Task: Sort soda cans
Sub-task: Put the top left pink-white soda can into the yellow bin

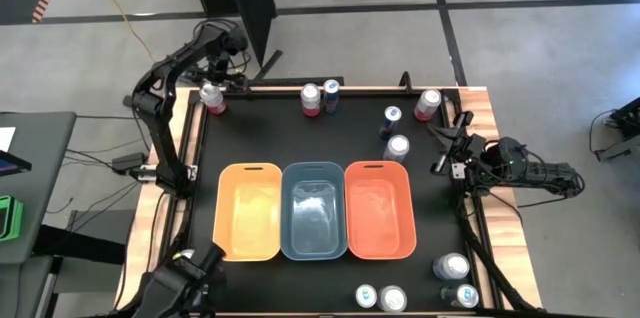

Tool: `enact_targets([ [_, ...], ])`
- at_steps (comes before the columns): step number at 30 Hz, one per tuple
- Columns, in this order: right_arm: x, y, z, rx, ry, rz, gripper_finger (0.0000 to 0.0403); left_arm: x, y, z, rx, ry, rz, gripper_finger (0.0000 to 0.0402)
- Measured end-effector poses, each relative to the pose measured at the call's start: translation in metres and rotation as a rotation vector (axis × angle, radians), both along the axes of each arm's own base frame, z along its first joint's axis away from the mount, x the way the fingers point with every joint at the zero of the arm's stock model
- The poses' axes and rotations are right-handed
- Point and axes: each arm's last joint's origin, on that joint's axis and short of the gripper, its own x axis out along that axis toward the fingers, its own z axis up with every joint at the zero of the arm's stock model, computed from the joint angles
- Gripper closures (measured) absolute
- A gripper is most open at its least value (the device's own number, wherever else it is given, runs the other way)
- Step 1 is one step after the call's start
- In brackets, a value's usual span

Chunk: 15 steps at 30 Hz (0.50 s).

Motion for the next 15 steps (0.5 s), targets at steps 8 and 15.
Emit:
enact_targets([
  [8, 0.000, 0.000, 0.000, -0.001, 0.000, -0.001, 0.0381, 0.000, -0.003, 0.016, 0.035, 0.094, -0.008, 0.0047],
  [15, 0.000, 0.000, 0.000, 0.002, -0.001, 0.001, 0.0381, -0.001, 0.000, 0.013, 0.047, 0.078, 0.010, 0.0046],
])
